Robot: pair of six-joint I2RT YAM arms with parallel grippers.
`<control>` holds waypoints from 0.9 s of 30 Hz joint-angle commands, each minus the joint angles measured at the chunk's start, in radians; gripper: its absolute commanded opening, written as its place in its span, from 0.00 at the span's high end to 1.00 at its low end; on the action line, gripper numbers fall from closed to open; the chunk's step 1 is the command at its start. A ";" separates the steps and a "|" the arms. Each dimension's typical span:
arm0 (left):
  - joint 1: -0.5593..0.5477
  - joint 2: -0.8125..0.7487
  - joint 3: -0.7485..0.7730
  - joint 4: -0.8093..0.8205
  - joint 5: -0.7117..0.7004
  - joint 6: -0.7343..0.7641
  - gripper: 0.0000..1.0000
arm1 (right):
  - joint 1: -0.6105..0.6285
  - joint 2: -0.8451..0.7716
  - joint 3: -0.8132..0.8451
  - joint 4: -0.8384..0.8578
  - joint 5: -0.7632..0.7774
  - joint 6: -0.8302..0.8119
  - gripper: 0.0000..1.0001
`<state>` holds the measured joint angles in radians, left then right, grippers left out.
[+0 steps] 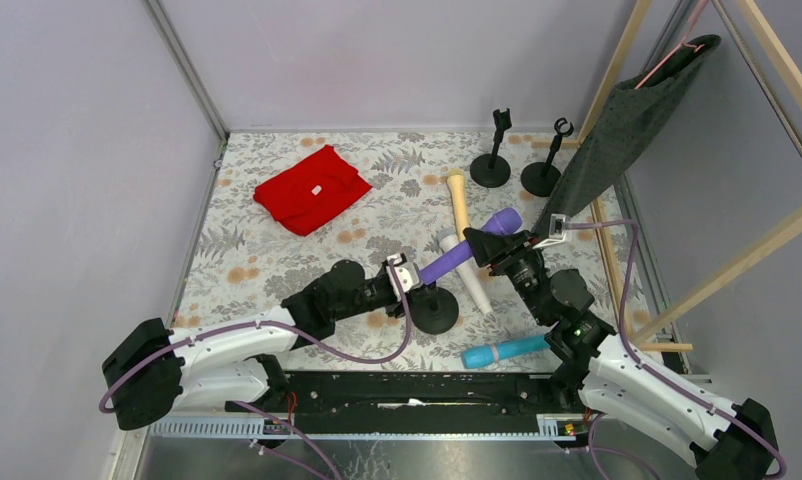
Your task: Attach the microphones to the stand
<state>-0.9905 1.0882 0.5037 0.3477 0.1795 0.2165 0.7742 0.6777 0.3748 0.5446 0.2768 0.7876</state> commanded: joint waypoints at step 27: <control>-0.004 0.047 -0.040 0.192 0.042 -0.027 0.63 | 0.036 0.091 -0.004 -0.046 0.016 -0.087 1.00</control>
<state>-0.9882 1.1229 0.4793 0.4538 0.1791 0.1890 0.7799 0.7174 0.3767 0.5835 0.3042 0.7738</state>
